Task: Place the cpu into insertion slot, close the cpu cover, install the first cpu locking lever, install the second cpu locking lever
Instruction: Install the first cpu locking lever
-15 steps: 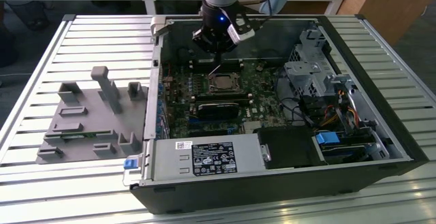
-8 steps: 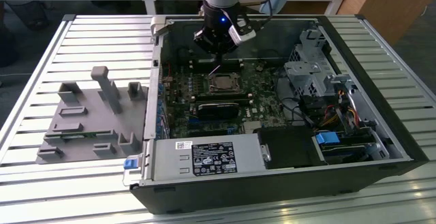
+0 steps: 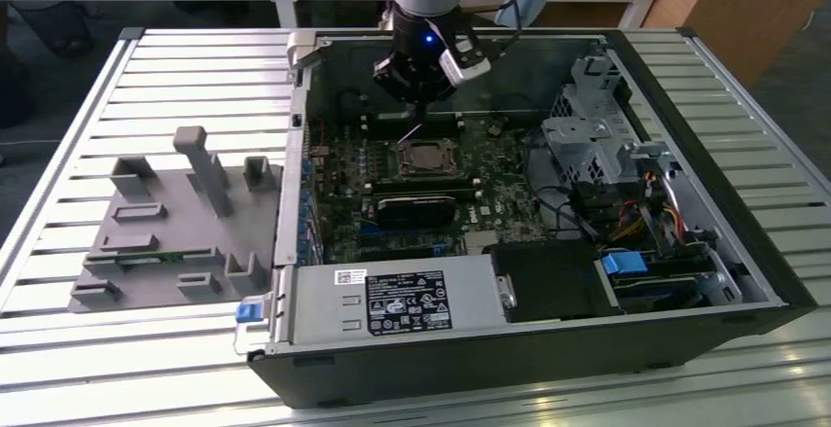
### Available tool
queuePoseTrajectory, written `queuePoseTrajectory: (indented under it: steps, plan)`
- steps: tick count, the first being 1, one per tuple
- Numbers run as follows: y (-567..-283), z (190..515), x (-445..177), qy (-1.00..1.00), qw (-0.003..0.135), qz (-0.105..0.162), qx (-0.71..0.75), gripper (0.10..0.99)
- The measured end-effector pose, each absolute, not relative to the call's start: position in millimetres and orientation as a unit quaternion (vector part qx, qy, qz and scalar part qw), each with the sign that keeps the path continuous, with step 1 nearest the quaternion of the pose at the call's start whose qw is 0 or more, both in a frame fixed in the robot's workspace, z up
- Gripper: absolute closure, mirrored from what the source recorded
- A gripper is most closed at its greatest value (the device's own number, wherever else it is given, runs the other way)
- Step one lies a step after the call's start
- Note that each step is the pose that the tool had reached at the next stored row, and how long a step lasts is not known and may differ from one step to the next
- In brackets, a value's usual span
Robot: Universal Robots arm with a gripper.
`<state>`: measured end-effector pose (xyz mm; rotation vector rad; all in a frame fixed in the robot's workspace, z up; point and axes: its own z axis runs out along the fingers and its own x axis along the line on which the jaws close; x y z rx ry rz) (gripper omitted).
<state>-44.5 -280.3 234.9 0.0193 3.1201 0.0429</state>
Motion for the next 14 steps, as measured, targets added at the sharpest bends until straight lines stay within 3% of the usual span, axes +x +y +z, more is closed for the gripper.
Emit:
queuePoseTrajectory:
  steps: [14]
  plan:
    - [-277.9,220.8,-27.6,1.000,0.011,0.014,0.006,0.980]
